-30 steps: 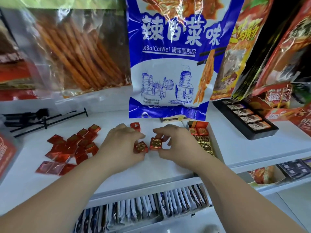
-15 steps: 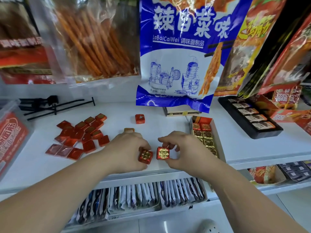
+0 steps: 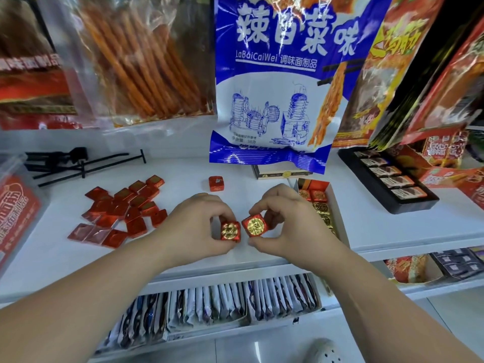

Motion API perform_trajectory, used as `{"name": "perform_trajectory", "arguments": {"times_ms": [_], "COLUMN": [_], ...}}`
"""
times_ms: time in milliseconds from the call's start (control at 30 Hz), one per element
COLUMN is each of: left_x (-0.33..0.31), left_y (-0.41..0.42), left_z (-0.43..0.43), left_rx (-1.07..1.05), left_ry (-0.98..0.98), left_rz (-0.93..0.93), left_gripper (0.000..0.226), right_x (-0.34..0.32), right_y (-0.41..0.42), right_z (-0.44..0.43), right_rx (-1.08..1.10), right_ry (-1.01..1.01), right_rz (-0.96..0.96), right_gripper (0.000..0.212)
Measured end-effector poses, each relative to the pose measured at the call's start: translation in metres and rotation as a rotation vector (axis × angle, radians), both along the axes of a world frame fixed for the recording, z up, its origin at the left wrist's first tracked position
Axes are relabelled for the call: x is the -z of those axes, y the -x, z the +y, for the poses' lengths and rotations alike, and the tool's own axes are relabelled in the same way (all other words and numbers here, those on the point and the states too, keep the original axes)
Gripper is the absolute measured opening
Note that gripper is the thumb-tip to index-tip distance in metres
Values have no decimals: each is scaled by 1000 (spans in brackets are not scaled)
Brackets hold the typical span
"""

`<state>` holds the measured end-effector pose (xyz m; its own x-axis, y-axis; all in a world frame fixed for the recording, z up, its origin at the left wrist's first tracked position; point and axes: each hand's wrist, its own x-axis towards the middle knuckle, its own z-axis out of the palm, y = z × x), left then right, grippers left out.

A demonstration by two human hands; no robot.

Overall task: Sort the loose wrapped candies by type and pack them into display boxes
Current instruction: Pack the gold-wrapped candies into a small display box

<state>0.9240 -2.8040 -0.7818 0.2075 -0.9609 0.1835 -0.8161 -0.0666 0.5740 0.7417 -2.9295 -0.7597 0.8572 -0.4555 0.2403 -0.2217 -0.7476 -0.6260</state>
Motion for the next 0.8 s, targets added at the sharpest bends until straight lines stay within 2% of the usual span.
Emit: {"name": "perform_trajectory", "arguments": {"times_ms": [133,267,333,433,567,800], "left_x": [-6,-11,-11,-9,-6,-6], "left_y": [5,10,10,10,7,12], "left_z": [2,3,3,3,1,-3], "left_rx": [33,38,35,25,-16,-26], "left_ry": [149,224,239,243,253,225], "left_rz": [67,56,50,52,117,104], "left_gripper": [30,32,31,31,30,32], "right_x": [0,-2,-2,-2,-5,-9], "right_y": [1,2,2,1,4,9], "right_z": [2,4,4,4,2,0], "right_rx": [53,85,68,81,107,137], "right_ry": [-27,-188,-233,-309,-459,-510], "right_rz": [-39,-69,-72,-58,-37,-34], "right_gripper": [44,51,51,42,47,45]}}
